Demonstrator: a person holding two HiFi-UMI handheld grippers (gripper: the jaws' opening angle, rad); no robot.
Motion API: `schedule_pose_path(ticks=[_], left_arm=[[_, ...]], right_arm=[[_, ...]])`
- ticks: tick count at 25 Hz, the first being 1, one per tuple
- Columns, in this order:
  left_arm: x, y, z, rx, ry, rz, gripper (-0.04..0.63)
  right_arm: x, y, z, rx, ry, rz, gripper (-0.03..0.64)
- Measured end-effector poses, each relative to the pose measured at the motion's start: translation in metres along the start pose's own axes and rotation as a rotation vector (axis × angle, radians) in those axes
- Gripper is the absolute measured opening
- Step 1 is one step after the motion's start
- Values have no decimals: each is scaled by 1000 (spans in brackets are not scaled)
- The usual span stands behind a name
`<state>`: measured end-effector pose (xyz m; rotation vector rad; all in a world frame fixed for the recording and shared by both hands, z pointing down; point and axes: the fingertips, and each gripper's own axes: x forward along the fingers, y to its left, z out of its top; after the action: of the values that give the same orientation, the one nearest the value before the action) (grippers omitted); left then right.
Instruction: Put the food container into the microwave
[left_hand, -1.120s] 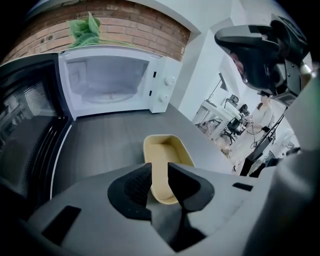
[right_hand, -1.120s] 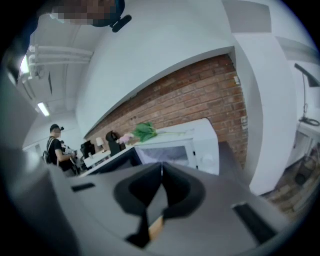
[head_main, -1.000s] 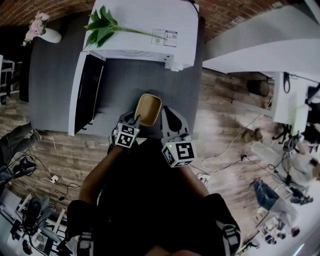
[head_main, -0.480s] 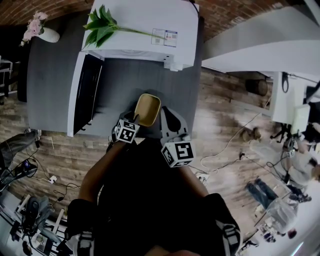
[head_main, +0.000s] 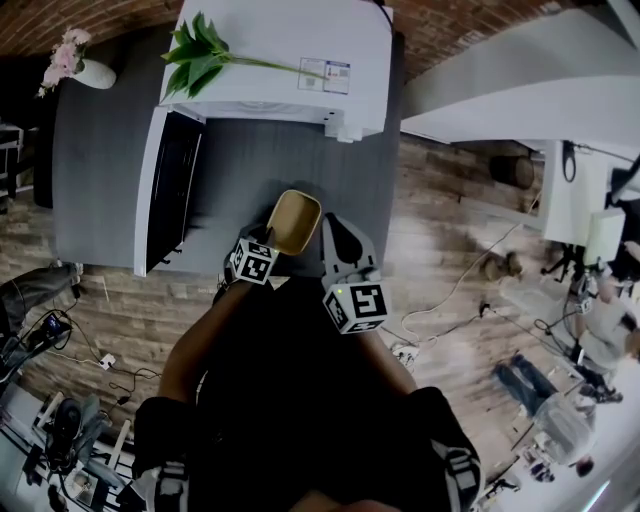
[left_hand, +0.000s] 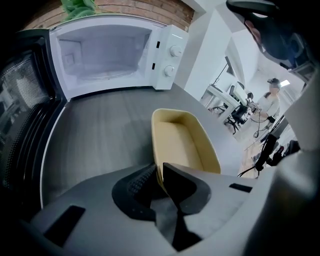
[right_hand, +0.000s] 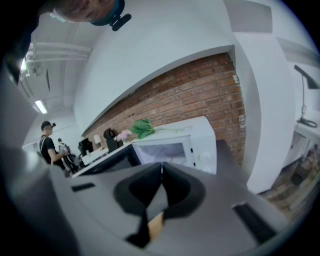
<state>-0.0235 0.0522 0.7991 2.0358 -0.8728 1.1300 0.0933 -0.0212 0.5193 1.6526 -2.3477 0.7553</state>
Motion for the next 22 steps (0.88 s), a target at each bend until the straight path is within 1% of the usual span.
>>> schedule_pose_path(ticks=[5,14,19,22], left_arm=[[-1,5,2,-10,-10,7,49],[-9,15,11,-47,-46,1,46],[-14,21,14,-70,-53,1,46],[-15,26,15,-97,-66,0,46]], right_arm=[[4,-1,-1,1,4,3,32],[10,2,2,-10,1,14,32],[13,6,4,-18,-6,18,32],[15,9,6,-24,-6,23,34]])
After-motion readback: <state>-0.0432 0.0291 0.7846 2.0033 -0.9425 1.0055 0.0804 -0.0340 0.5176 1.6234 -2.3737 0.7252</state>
